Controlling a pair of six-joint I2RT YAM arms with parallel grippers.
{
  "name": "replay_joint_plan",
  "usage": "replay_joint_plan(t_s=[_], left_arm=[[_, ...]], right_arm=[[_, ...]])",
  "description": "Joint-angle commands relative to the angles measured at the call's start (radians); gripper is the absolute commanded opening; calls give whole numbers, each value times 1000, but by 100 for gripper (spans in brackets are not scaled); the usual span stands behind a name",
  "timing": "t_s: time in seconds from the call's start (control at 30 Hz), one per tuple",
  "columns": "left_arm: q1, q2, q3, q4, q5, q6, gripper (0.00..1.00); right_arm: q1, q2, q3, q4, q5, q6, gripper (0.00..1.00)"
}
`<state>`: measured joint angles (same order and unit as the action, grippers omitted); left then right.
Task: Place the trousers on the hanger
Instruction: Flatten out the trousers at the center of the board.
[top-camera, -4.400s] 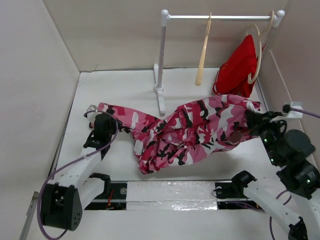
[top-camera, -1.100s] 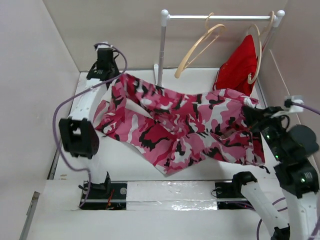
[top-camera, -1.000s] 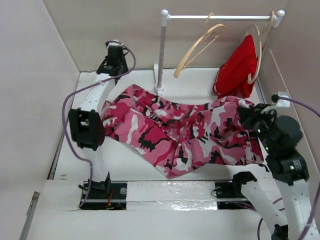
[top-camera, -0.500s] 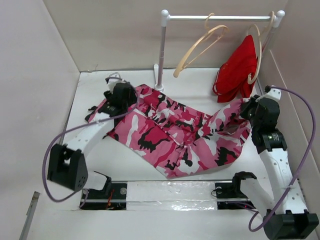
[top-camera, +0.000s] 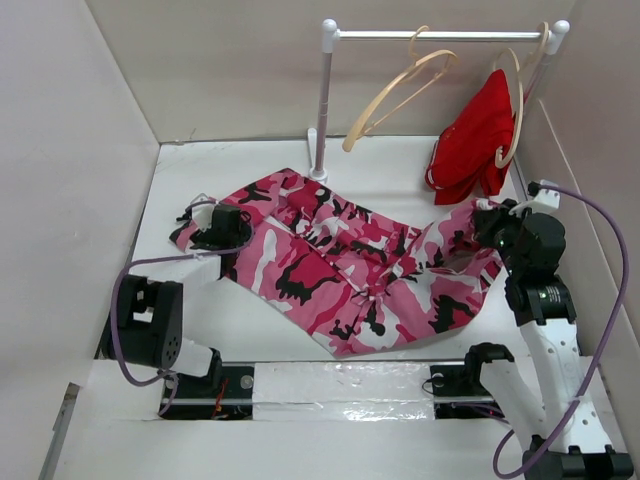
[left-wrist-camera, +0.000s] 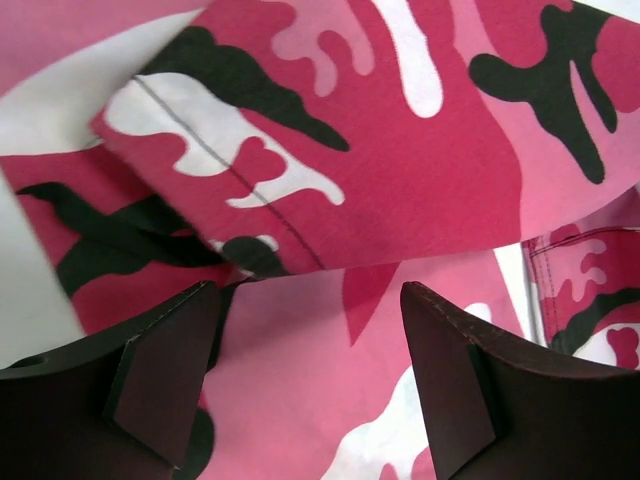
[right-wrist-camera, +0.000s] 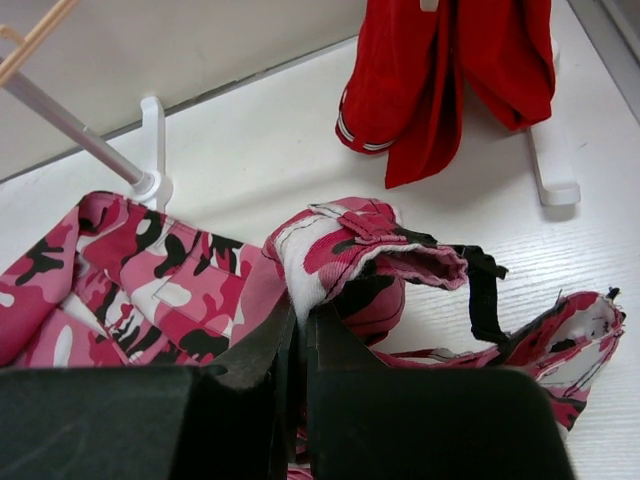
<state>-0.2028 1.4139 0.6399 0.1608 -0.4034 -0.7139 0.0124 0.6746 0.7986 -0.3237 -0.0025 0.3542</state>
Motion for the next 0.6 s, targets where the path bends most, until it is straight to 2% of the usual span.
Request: replay_joint_plan(t_s=[0.0, 0.13, 0.23, 0.27, 0.33, 0.37, 0.47, 0.57], left_arm=[[15, 34, 29, 100, 15, -21, 71], [25, 118, 76, 151, 41, -15, 67], [25, 157, 99, 189, 61, -15, 55], [25, 164, 110, 184, 63, -15, 30], [25, 152, 136, 163, 67, -28, 4], [25, 134, 141, 157, 72, -38, 0], [25, -1, 170, 151, 58, -45, 0], [57, -43, 249, 103, 37, -26, 0]], right_arm=[[-6, -13, -9, 107, -54, -17, 0], [-6, -10, -12, 114, -80, -21, 0], [-6, -12, -18, 121, -88, -23, 0], [-6, -13, -19, 123, -90, -24, 0], [-6, -13, -22, 127, -93, -24, 0], [-6, -13, -24, 127, -91, -24, 0], [-6, -7, -30, 132, -45, -27, 0], [-15, 2, -35, 120, 42, -14, 0]])
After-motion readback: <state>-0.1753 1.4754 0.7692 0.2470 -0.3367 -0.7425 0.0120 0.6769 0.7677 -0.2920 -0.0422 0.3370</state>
